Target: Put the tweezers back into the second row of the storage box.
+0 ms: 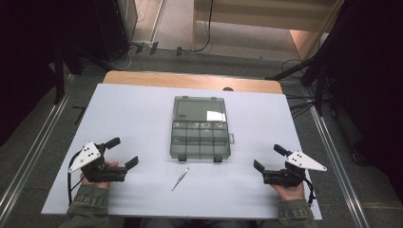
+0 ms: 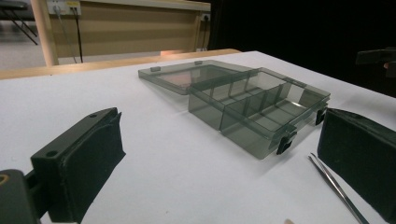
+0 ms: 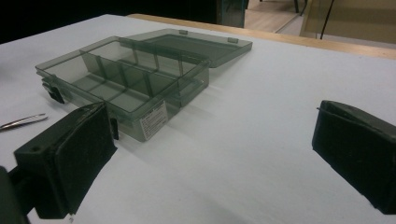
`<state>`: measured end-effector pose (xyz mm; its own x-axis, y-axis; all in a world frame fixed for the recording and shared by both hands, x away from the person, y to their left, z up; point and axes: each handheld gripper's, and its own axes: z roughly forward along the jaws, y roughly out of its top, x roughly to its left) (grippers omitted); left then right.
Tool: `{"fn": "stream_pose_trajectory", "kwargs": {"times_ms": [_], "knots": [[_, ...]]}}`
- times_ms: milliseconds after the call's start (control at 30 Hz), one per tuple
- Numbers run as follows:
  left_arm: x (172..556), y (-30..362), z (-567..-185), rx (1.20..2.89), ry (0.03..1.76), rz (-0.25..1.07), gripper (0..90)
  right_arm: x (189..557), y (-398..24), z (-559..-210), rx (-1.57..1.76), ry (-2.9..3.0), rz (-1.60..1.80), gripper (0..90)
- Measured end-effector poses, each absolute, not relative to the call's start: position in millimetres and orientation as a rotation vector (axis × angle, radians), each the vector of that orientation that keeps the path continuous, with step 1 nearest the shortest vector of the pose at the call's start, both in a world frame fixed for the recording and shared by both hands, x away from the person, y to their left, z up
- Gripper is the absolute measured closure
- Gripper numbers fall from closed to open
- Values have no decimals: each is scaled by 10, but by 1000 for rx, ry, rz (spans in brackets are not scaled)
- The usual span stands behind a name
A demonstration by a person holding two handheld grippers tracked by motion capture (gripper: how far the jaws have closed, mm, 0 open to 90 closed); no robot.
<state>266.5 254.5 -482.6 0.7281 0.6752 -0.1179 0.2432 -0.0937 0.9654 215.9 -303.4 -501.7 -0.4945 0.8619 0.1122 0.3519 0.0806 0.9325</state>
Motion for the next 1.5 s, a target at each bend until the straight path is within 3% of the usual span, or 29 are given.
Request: {"fn": "stream_pose_trajectory", "kwargs": {"times_ms": [1500], "knots": [[2640, 2529, -4833, 1687, 738, 434, 0, 2333, -2400, -4846, 968, 2315, 1317, 0]]}}
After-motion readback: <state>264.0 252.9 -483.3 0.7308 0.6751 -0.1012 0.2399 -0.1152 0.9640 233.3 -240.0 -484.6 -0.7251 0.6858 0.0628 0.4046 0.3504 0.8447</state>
